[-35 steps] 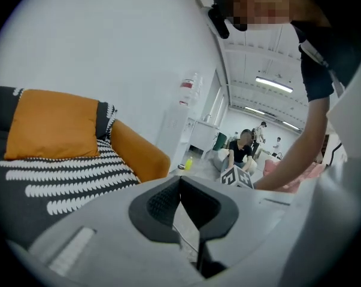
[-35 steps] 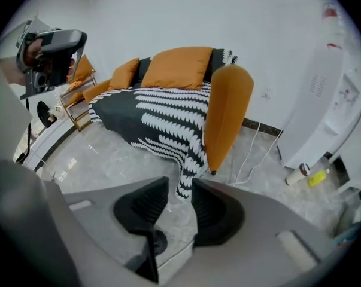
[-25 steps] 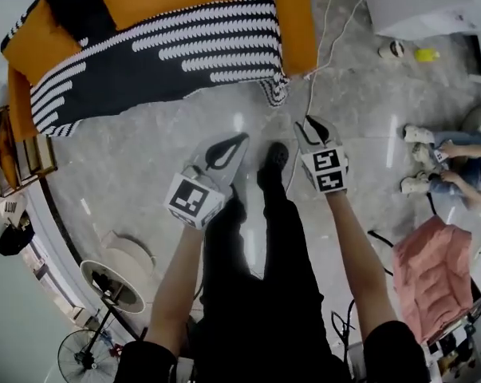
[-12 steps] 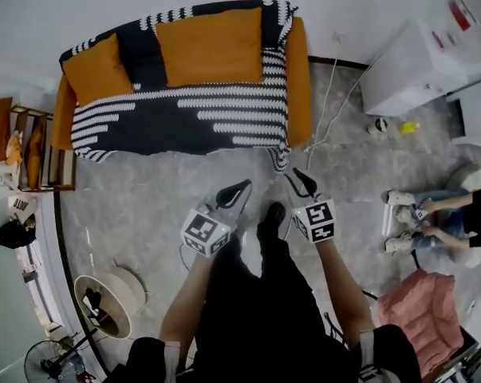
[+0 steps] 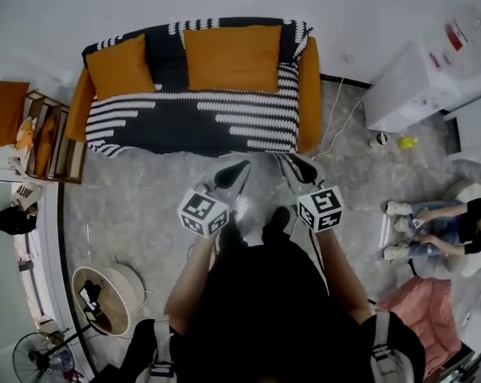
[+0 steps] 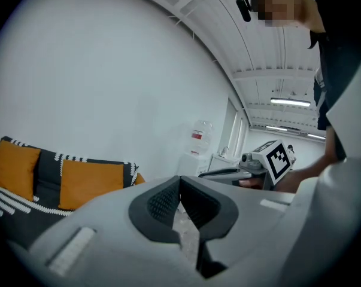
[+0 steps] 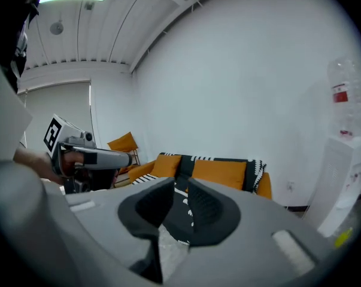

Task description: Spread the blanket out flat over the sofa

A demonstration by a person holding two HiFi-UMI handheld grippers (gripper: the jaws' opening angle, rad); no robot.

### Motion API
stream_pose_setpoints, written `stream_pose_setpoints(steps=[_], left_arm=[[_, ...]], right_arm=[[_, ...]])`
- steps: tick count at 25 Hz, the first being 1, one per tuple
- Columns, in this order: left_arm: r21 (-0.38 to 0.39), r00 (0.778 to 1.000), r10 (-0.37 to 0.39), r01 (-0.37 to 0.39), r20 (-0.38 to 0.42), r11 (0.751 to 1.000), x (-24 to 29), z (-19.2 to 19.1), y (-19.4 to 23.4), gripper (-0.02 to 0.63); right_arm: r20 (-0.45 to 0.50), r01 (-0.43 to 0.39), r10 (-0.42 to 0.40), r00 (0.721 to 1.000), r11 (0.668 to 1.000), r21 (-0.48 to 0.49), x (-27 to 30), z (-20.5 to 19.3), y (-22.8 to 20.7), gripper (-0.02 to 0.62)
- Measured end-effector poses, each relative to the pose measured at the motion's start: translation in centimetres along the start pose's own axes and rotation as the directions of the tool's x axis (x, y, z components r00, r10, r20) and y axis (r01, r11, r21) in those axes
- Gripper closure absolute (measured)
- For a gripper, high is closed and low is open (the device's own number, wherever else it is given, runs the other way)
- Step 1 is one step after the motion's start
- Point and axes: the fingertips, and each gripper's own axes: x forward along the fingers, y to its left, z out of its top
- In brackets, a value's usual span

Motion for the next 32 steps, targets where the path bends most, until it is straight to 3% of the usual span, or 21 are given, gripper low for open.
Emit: stream_pose_setpoints(steps=[6,14,32], left_arm=[[0.026,0.998,-0.031,0.030,0.048,0.999,-3.7,4.0,2.5,0.595],[0.060,0.993,-0.092,0.088,0.068,0.994,-6.9,6.3,6.0,0.595],[0.080,0.983,-0.158,0.151,0.094,0.985,-11.3,7.2,9.4,0.595]], right_arm=[[0.052,0.003,-0.001,0.999,0.999,-0.038,1.7,4.3,5.0,0.538],[0.103,0.009,-0.003,0.995,0.999,-0.050,4.6,7.8,10.1,0.578],[0.166,-0.035,0.036,0.986,0.999,-0.009,7.1,9.8,16.4,0.595]])
